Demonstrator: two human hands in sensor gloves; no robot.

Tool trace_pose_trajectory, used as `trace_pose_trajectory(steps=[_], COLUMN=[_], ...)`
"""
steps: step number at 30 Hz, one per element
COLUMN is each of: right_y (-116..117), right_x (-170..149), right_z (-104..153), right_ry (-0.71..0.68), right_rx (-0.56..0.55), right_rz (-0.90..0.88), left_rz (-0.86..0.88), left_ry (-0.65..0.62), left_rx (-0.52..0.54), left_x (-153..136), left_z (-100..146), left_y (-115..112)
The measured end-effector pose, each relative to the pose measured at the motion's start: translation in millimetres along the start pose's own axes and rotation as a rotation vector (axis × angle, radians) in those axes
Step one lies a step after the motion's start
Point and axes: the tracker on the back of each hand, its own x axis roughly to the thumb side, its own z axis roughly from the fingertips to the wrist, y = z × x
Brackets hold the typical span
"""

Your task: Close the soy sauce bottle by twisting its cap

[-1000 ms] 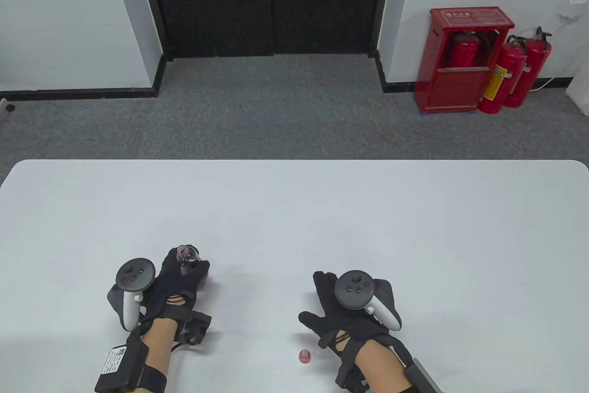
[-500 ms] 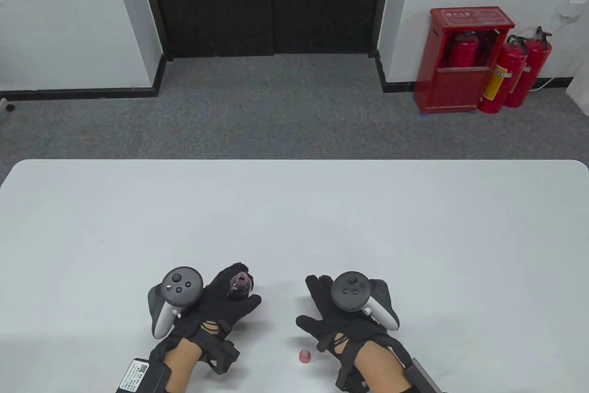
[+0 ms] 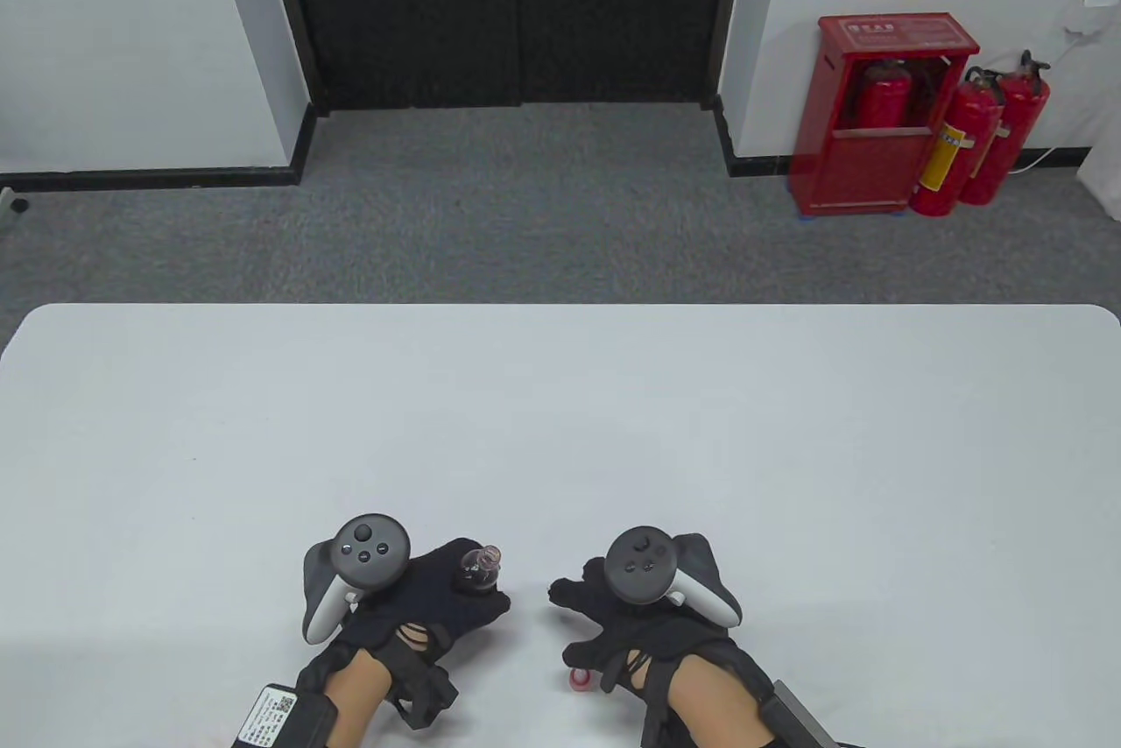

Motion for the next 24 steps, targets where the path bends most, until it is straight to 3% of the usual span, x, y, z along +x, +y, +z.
trace_pose_trajectory(steps=[4, 9, 16, 24], right_y=[12, 22, 28, 27], right_x=[11, 21, 34, 32], right_z=[0, -5, -9, -9], right_ry=[0.133, 0.168, 0.112, 0.083], right_rx=[0.079, 0.075, -0.013, -0.056], right_rz=[0.258, 0.378, 0.467, 0.443], left_rz=[-0.034, -0.022, -0.027, -0.039], left_ry=[0.003, 0.007, 0.029, 0.036], left_rx=[0.003, 0.024, 0.016, 0.002], left_x=[0, -4, -7, -7], left_z=[2, 3, 3, 3], left_y=[3, 5, 5, 4])
